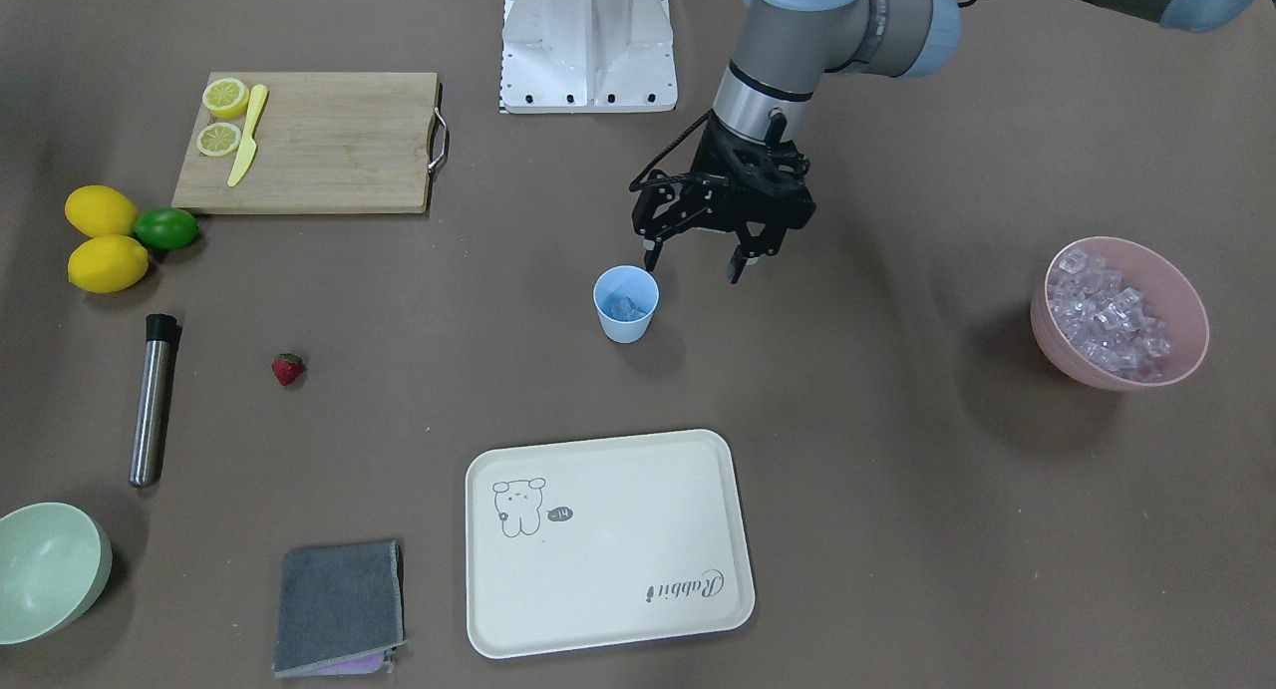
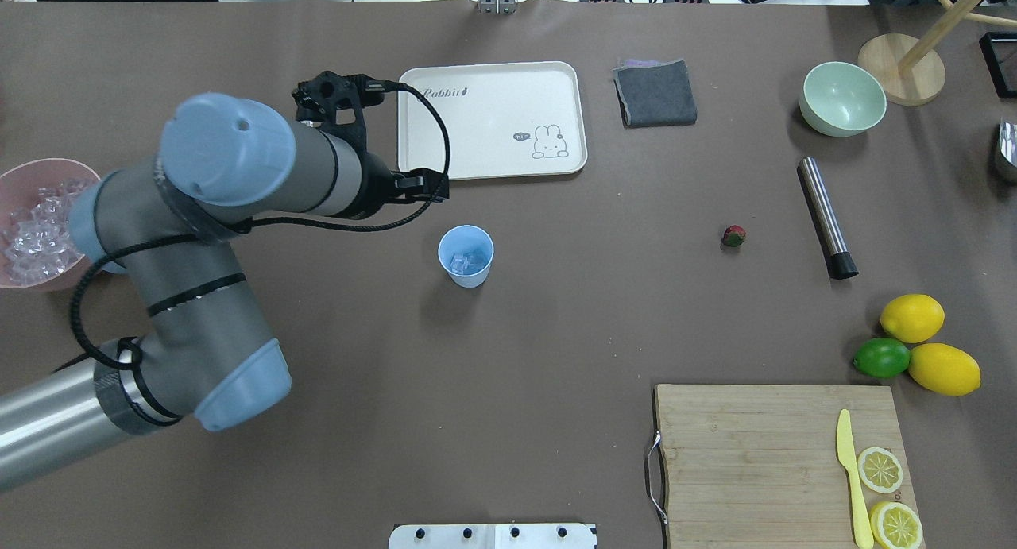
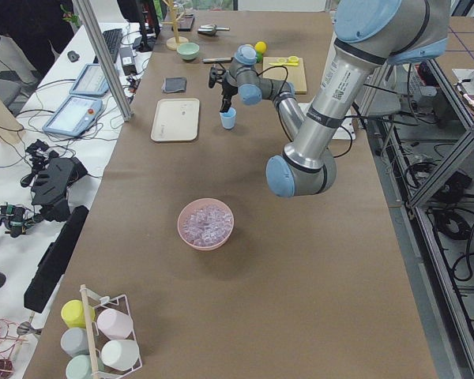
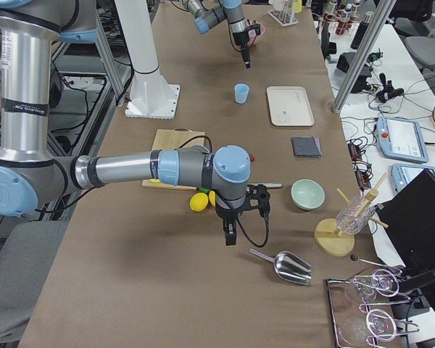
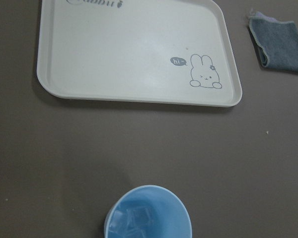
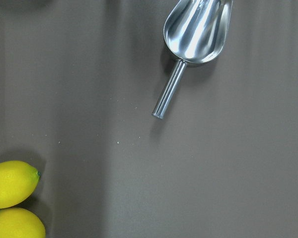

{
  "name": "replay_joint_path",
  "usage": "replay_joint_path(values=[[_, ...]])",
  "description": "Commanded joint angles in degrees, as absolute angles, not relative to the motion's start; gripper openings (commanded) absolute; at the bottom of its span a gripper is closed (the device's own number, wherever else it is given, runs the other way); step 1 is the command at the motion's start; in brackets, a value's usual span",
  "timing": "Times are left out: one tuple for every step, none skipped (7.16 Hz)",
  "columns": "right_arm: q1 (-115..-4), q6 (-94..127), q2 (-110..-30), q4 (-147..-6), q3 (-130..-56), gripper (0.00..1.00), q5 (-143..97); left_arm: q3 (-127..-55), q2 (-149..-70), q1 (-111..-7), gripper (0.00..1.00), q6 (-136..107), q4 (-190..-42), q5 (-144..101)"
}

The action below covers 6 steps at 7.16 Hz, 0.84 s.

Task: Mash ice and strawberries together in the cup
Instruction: 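Move the left gripper back over the pink bowl of ice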

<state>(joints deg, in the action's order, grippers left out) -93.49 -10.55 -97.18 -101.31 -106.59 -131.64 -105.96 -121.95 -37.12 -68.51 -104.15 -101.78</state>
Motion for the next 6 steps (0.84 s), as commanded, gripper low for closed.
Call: replay_joint_path(values=[[-93.2,-10.5,-97.1,-101.3,-106.6,1.0,-131.7,-109.1,-115.4,-46.1,0.97,-58.1,-102.7,-110.8],[-92.8,-10.5,-96.6,-101.3,-106.6,1.0,-131.2,-109.2,-111.5,-50.9,0.97,-51.8,-102.9,-115.4],[-92.7,-10.5,-96.4,-101.3,-106.6,1.0,-131.1,-109.2,-106.9,-56.2,0.97,-44.0,-103.3,-119.8],[-92.7,-10.5,-96.4,-101.3,-106.6,1.0,-131.1,-109.2,-102.9,-61.7,0.97,-36.4,-103.4,-123.8],[-92.7,-10.5,-96.3,-101.3,-106.6,1.0,-131.4,-109.0,-98.4,-66.4,0.97,-28.4,-103.5,-125.8],[-92.7,-10.5,-96.3,-101.3,-106.6,1.0,-131.6,-108.6,-94.8,-69.4,0.97,-24.8,-103.5,-126.8]])
